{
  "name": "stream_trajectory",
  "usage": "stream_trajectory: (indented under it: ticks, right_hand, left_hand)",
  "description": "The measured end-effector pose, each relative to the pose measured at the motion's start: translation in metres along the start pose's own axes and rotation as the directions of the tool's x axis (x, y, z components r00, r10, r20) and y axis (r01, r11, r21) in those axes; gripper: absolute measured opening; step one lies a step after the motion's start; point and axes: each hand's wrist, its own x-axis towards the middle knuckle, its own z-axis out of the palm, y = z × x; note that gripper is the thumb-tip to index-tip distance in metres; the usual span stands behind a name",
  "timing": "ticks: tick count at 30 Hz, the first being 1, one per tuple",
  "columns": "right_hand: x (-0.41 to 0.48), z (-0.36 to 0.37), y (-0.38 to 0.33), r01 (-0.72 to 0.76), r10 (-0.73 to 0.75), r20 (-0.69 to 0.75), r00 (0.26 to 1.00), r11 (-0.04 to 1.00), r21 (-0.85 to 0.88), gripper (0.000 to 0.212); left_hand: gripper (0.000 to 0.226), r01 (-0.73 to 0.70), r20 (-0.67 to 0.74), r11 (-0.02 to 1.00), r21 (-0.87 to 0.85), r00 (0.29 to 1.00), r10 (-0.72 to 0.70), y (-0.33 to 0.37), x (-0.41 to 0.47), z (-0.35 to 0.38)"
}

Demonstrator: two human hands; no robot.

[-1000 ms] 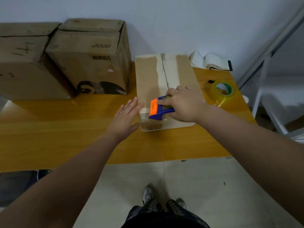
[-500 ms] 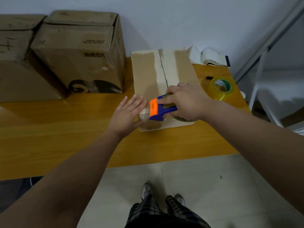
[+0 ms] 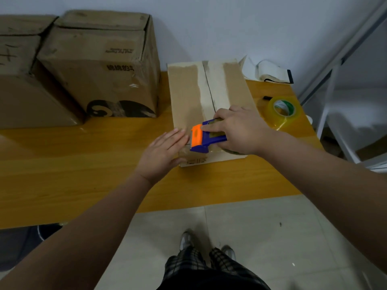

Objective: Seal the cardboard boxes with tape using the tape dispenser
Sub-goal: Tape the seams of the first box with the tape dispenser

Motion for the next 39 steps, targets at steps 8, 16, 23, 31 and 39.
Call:
stream_trajectory:
  ticks: [8, 16, 23, 31, 39]
  right_hand:
    - [0.005, -0.006, 0.001, 0.071, -0.060, 0.062, 0.996, 0.981, -0.178, 0.066]
    - [-0.044, -0.028, 0.065, 0.052, -0.047, 0.024, 0.999, 0.971, -0.233, 0.064]
    - [-0.057, -0.015, 0.088, 0.027, -0.015, 0.048, 0.999, 0.963, -0.270, 0.060]
    - [-0.052, -0.005, 0.094, 0.057, -0.047, 0.055, 0.997, 0.977, -0.205, 0.059]
    - [-0.043, -0.003, 0.092, 0.064, -0.045, 0.115, 0.992, 0.984, -0.166, 0.058]
  left_hand:
    - [0.047, 0.092, -0.006, 0.993, 0.073, 0.996, -0.091, 0.009, 0.011, -0.004]
    - [0.045, 0.119, -0.018, 0.991, 0.060, 0.993, -0.118, 0.013, 0.014, -0.008]
    - [0.043, 0.215, -0.019, 0.976, 0.022, 0.977, -0.214, 0.023, 0.015, -0.008]
    - [0.045, 0.268, -0.025, 0.963, 0.033, 0.963, -0.268, 0.031, 0.016, -0.008]
    - [0.044, 0.276, -0.034, 0.961, 0.038, 0.961, -0.274, 0.033, 0.016, -0.009]
